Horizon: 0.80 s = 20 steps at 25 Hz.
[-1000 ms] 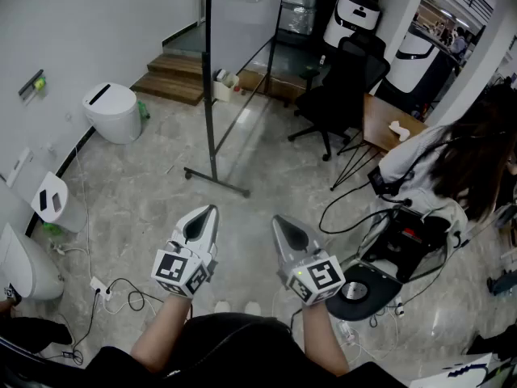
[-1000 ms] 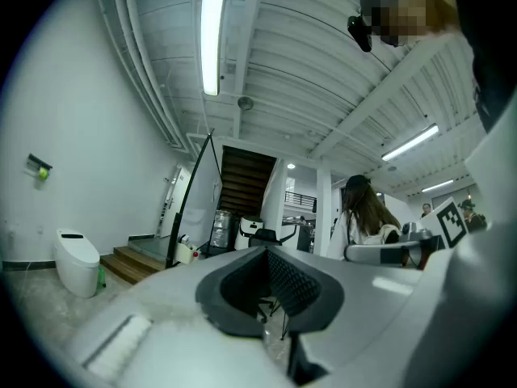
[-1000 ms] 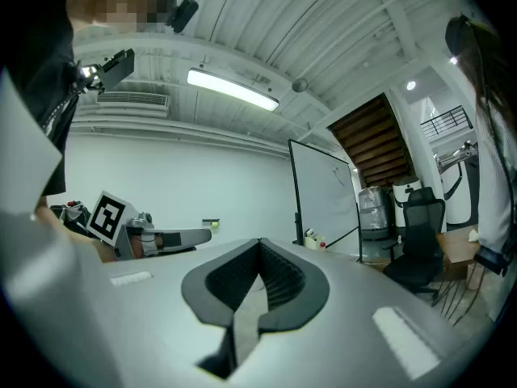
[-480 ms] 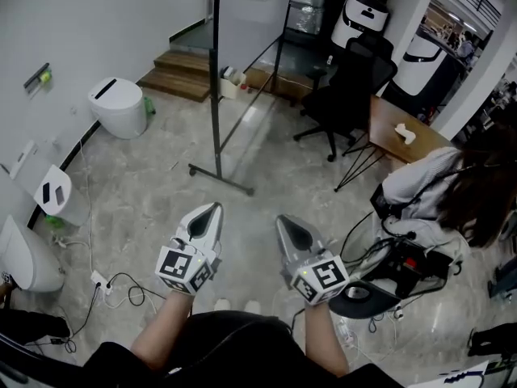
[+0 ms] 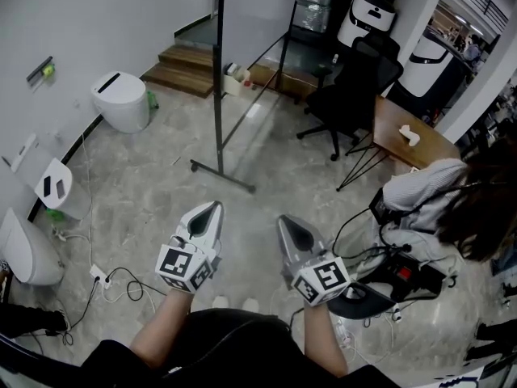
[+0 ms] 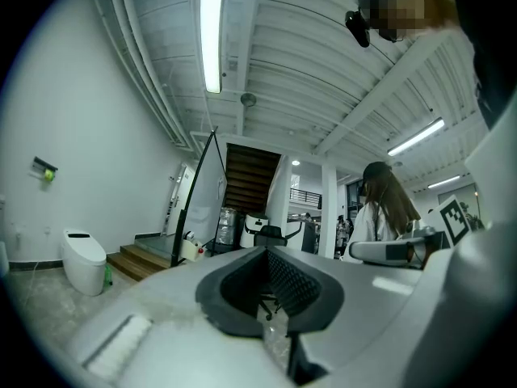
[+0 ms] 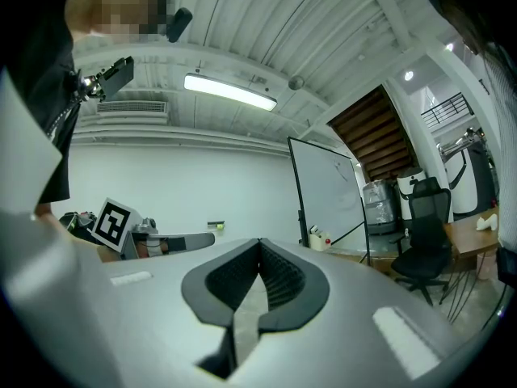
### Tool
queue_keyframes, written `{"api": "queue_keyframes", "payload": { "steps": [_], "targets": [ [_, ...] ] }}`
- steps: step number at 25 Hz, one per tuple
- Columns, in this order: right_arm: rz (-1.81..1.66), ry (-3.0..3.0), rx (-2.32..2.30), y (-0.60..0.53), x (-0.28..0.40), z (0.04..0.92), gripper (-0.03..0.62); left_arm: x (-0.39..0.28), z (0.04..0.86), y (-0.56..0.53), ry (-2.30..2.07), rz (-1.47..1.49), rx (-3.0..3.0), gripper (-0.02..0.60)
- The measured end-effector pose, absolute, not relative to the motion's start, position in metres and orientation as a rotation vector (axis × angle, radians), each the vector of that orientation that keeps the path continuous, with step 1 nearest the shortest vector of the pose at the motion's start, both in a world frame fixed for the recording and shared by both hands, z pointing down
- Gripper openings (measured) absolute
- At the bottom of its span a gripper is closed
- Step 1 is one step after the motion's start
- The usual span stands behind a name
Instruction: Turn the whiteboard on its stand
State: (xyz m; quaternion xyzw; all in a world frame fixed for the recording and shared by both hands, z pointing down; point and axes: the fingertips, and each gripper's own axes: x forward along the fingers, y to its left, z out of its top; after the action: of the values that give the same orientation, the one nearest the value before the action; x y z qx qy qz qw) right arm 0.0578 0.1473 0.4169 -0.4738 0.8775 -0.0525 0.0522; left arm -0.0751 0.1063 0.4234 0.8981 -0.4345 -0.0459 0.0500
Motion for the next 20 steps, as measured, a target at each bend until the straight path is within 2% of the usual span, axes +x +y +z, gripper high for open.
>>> {"api": "queue_keyframes", "payload": {
  "steps": [20],
  "targets": [
    [-0.199, 2.717, -1.356, 0.141, 0.109, 0.434, 0.009, -0.041, 0.438, 0.101, -1.424, -0.117, 2.662, 0.003]
  ]
}}
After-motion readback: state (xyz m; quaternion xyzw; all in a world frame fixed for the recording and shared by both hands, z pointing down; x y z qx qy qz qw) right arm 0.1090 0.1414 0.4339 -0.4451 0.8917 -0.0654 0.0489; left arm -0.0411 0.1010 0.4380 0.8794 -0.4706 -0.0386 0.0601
